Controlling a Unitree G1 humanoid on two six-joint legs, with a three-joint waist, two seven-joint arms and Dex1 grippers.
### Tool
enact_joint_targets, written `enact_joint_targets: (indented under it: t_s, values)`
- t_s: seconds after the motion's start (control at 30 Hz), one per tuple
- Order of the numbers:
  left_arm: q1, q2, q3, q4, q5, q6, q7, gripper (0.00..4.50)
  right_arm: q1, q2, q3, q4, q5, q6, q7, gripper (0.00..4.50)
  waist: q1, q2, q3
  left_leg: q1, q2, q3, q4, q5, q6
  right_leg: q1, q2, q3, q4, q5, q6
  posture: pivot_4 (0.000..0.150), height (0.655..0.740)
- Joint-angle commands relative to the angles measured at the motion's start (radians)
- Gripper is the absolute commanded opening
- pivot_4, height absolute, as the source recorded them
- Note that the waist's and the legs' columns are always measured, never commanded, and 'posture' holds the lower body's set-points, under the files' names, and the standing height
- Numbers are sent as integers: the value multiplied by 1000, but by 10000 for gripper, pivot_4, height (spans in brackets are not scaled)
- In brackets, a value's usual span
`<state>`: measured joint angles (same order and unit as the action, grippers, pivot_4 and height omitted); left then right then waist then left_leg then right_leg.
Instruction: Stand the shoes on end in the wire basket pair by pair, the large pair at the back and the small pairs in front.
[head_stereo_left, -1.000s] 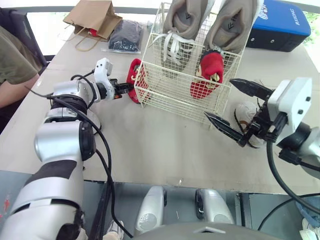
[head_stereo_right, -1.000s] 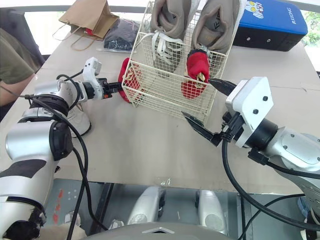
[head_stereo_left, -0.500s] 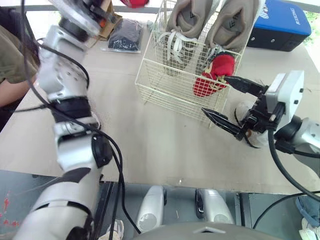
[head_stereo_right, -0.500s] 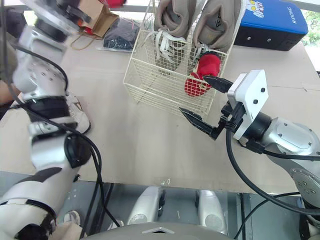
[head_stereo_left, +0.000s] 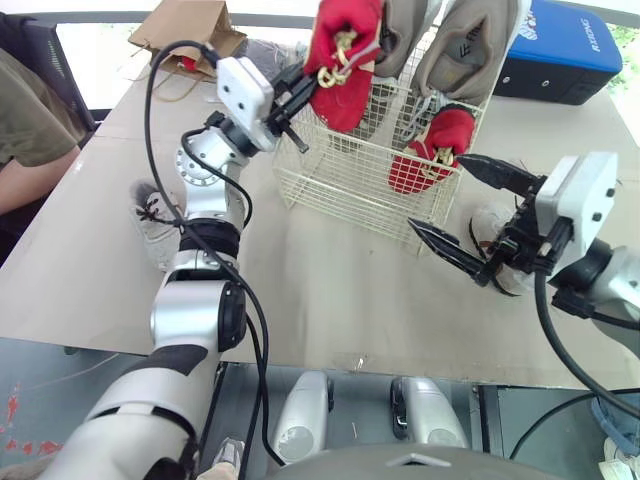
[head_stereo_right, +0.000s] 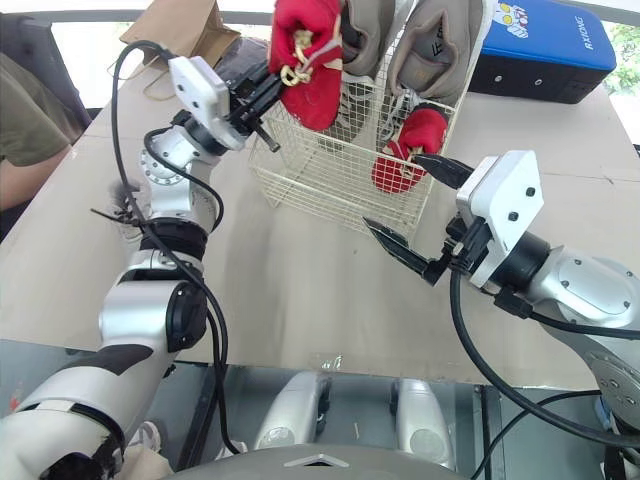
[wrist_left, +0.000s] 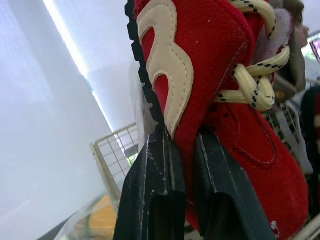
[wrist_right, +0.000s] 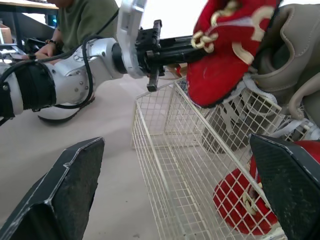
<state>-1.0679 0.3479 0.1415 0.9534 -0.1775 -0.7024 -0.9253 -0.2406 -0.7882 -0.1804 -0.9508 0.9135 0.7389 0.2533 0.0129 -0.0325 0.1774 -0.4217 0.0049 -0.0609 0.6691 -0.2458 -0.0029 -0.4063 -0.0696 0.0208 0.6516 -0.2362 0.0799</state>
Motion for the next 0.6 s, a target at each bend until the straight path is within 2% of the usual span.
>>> enact_joint_targets:
  t_s: [0.03,0.13,0.17,0.3,0.4,0.43,0.53,0.6]
  values:
    - [-35,9,-28,72,54,-66,34,283,10,-21,-49,-48,10,2,-25,45000,-1,0,0,0,0,0,0,0,0,0,0,0,0,0,0,1500,7400]
    - [-13,32,-23,66,16,36,-37,283,28,-26,-65,-57,21,1,-39,45000,-2,0,0,1,0,0,0,0,0,0,0,0,1,0,0,1500,7400]
    - [-4,42,-18,57,3,61,-52,10325,34,-26,-69,-59,24,-1,-42,45000,-4,0,0,1,0,0,0,0,0,0,0,0,1,0,0,1500,7400]
    - [74,111,-3,-45,-35,216,-89,28670,50,-31,-78,-47,20,-12,-30,45000,-20,0,0,6,1,0,-1,0,0,4,0,0,1,0,0,1500,7400]
    - [162,158,14,-213,-111,402,-133,42764,52,-28,-64,-22,1,-28,-10,45000,-33,0,0,8,1,0,-1,0,0,7,0,0,1,0,0,1500,7400]
    - [203,177,17,-303,-164,523,-163,44649,51,-24,-56,-11,-9,-33,-3,45000,-34,0,0,8,1,0,-1,0,0,7,0,1,1,0,0,1500,7400]
    - [314,236,21,-589,-351,882,-227,44649,70,-22,-50,11,-48,-30,1,45000,-33,1,0,8,2,-1,0,0,0,7,1,0,1,0,0,1500,7400]
    - [360,270,19,-720,-439,1057,-236,44649,94,-25,-63,17,-60,-10,-14,45000,-26,1,0,6,2,-2,0,0,0,7,1,-1,0,0,0,1500,7400]
